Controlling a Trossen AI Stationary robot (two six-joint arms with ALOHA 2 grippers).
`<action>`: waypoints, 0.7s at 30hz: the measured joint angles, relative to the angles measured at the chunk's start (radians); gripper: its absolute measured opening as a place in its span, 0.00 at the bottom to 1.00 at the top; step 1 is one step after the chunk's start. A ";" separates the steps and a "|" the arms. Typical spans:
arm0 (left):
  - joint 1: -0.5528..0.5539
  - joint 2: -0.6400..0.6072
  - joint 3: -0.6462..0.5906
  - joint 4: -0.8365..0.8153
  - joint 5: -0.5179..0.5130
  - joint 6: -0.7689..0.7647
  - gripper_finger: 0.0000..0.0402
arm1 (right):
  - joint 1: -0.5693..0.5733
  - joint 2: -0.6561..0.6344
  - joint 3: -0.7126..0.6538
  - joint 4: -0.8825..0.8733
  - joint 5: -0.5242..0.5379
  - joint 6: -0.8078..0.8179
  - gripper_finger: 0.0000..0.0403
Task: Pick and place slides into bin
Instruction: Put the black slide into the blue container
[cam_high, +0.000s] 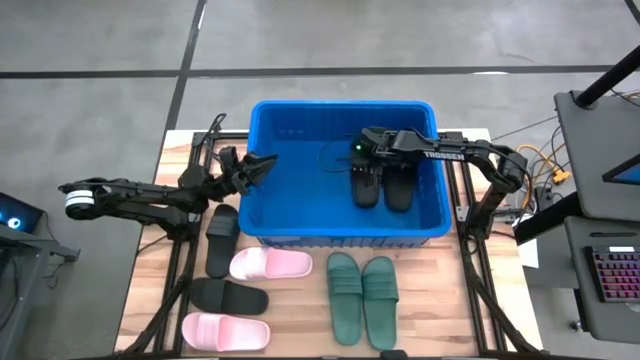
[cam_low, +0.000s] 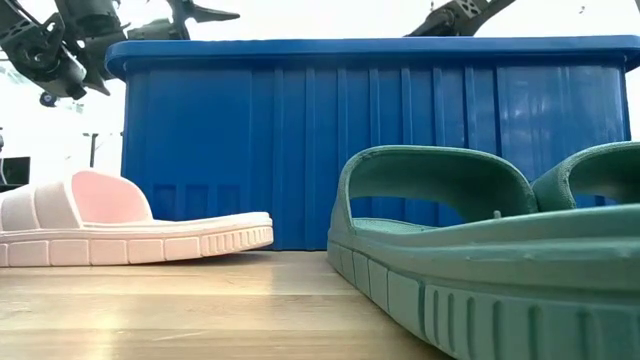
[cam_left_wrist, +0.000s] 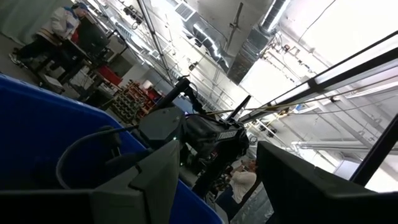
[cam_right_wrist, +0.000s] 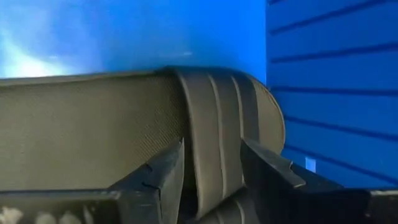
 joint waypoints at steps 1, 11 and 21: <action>0.000 0.000 -0.001 0.000 0.000 0.000 0.50 | 0.000 0.000 0.002 0.003 -0.005 -0.004 0.36; 0.000 0.000 -0.007 -0.001 0.001 0.000 0.50 | -0.001 0.007 -0.036 0.040 -0.051 -0.088 0.35; 0.000 0.000 -0.009 0.000 0.002 0.000 0.50 | -0.001 0.039 -0.068 0.114 0.022 -0.101 0.18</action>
